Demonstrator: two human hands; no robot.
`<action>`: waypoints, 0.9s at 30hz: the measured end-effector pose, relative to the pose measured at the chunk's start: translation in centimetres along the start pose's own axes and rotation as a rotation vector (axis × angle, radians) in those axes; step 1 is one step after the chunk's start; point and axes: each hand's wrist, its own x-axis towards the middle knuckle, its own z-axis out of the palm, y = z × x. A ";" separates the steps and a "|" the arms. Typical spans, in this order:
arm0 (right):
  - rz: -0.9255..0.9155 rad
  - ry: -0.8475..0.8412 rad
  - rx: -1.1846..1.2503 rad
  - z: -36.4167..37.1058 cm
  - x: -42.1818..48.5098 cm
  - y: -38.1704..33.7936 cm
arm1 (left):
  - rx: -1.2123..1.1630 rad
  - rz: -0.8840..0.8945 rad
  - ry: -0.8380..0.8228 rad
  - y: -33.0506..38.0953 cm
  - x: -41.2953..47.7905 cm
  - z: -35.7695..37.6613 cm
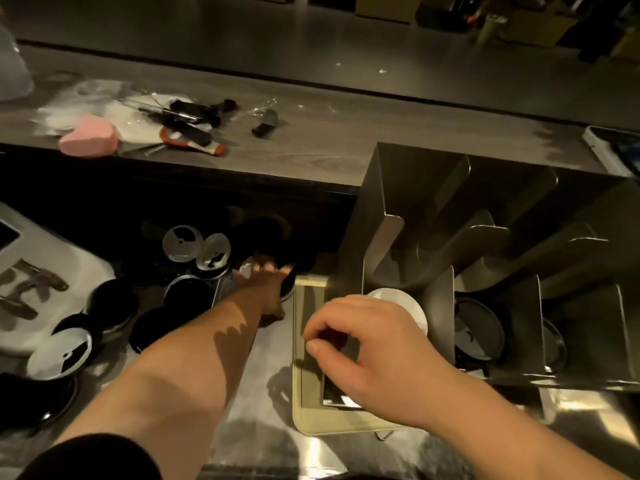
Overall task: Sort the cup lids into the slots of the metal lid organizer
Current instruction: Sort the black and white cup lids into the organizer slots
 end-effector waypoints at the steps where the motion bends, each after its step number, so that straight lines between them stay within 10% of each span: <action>1: 0.015 -0.006 0.035 -0.1 -0.1 0.1 | -0.013 0.012 0.012 -0.1 -0.1 0.5; 17: 0.103 0.004 0.212 -0.2 -2.4 0.0 | -0.172 0.091 0.217 0.2 -6.8 6.2; 27: 0.144 0.060 0.328 -0.6 -4.5 0.6 | -1.665 -0.162 0.237 1.9 -17.8 5.0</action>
